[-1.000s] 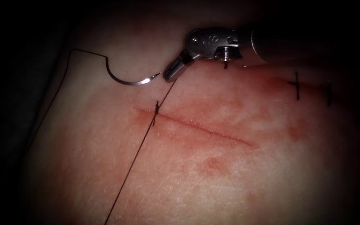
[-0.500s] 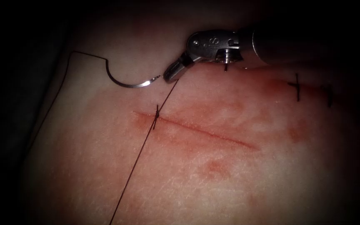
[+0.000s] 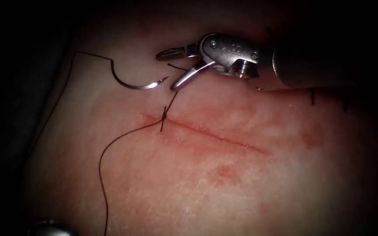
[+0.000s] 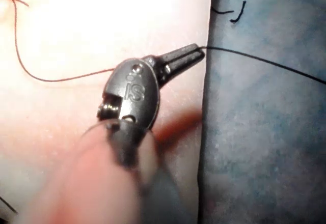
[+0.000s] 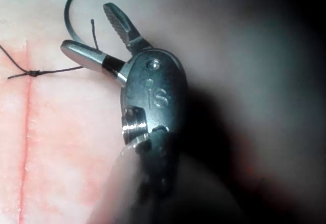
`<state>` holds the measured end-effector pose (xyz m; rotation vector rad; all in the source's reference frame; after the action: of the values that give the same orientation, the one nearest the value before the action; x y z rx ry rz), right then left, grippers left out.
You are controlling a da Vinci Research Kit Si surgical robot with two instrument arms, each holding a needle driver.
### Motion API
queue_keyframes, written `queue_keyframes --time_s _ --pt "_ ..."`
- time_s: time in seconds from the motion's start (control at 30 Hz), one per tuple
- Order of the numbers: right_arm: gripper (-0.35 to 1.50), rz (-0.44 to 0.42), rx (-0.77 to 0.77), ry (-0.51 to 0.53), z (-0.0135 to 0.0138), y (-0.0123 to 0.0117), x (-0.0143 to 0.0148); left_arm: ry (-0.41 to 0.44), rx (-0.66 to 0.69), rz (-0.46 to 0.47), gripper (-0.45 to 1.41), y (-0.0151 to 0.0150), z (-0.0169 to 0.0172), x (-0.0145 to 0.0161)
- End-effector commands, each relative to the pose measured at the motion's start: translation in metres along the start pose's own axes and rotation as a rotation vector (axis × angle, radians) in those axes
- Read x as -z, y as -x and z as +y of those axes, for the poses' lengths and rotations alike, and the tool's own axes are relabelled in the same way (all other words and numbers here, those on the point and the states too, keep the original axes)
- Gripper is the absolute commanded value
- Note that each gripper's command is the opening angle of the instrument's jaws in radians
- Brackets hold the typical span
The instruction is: Wound Closure
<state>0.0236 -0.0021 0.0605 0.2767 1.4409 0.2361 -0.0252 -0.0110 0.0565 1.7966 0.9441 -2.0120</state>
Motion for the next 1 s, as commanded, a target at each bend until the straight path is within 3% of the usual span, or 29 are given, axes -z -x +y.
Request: queue_keyframes --time_s 0.03,0.17,0.33,0.4,0.47,0.67,0.73,0.87,0.97,1.0 --pt "1.38 0.010 0.014 0.079 0.0019 -0.0003 0.0014 -0.027 -0.022 -0.008 -0.45 -0.0006 -0.0014 -0.0002" --pt "1.25 0.016 0.008 0.211 0.0023 -0.0011 0.0036 -0.064 -0.083 -0.018 -0.45 -0.0032 -0.0044 0.0007" --pt "1.45 0.013 0.002 0.315 0.0022 -0.0021 0.0057 -0.119 -0.141 0.025 -0.45 -0.0056 -0.0075 0.0017" --pt "1.43 0.008 0.013 0.313 0.0007 -0.0025 0.0059 -0.161 -0.168 0.047 -0.45 -0.0068 -0.0088 0.0023" --pt "1.23 0.001 0.027 0.265 -0.0025 -0.0031 0.0050 -0.181 -0.192 0.087 -0.45 -0.0082 -0.0100 0.0030" --pt "0.69 0.039 0.060 0.193 -0.0078 -0.0030 0.0019 -0.161 -0.206 0.117 -0.45 -0.0097 -0.0104 0.0033" --pt "0.49 0.066 0.053 0.150 -0.0102 -0.0025 -0.0006 -0.150 -0.209 0.126 -0.45 -0.0103 -0.0099 0.0034" --pt "0.21 0.075 0.055 0.098 -0.0121 -0.0016 -0.0042 -0.143 -0.210 0.129 -0.45 -0.0111 -0.0091 0.0036" --pt "0.14 0.098 0.035 0.077 -0.0126 -0.0011 -0.0067 -0.135 -0.212 0.134 -0.45 -0.0118 -0.0085 0.0038" --pt "0.02 0.108 0.036 0.064 -0.0127 -0.0009 -0.0075 -0.132 -0.213 0.137 -0.45 -0.0119 -0.0083 0.0038"
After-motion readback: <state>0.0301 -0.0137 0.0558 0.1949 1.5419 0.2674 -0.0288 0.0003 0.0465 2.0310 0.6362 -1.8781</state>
